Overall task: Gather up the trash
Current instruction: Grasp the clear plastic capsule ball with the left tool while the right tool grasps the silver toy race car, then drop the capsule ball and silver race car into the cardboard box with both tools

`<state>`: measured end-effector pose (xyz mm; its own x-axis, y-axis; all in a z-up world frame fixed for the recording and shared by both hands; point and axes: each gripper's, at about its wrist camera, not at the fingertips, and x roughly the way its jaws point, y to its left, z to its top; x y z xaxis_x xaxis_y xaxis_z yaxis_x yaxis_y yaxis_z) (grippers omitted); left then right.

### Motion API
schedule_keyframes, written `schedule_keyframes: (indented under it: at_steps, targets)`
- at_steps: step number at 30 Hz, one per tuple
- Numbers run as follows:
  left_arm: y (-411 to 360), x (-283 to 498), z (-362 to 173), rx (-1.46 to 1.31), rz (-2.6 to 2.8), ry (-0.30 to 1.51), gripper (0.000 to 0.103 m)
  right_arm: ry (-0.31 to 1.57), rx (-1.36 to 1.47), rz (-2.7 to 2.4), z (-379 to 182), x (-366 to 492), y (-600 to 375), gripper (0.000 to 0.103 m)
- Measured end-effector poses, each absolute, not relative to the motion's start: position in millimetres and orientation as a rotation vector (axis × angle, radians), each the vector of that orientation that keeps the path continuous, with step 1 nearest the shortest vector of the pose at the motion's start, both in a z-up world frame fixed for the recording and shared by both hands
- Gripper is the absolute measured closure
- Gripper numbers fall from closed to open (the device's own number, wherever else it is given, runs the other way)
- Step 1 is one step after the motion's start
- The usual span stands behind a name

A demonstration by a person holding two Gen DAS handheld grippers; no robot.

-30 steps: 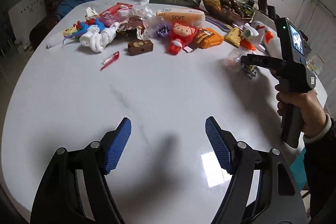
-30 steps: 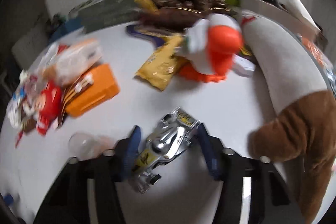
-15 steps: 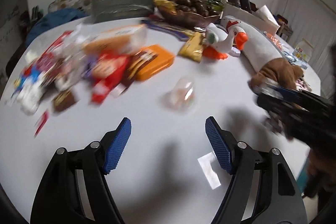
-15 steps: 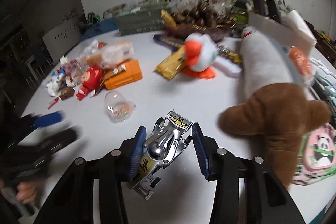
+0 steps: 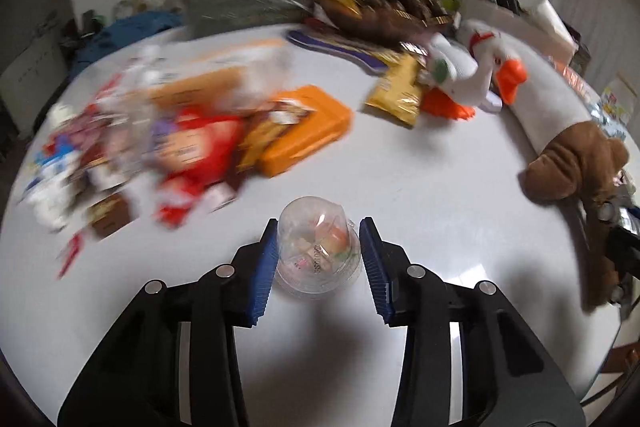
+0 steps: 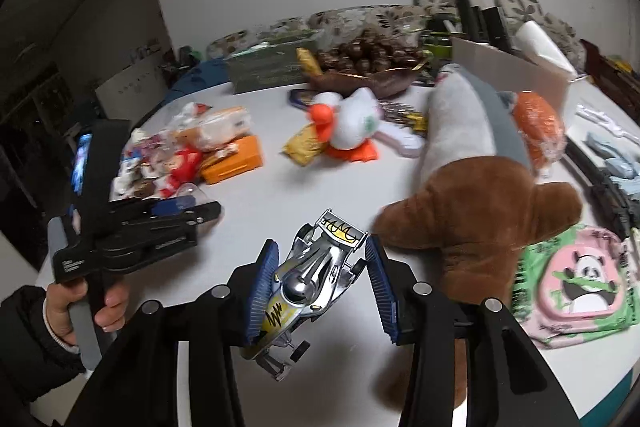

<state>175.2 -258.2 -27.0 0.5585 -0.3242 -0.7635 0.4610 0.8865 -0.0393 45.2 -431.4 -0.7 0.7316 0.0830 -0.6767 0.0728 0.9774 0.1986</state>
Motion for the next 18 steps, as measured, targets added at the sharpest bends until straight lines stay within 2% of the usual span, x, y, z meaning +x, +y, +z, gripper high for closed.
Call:
schedule_keyframes:
  at_steps: [8,18]
  targets:
    - [-157,82,6,0.168,-0.368,0.822,0.063,0.765,0.198,0.223,8,11,-352,0.058]
    - [-54,-28,-17,0.132,-0.249,0.912,0.063,0.833,0.074,0.508,-3,-79,-245,0.058]
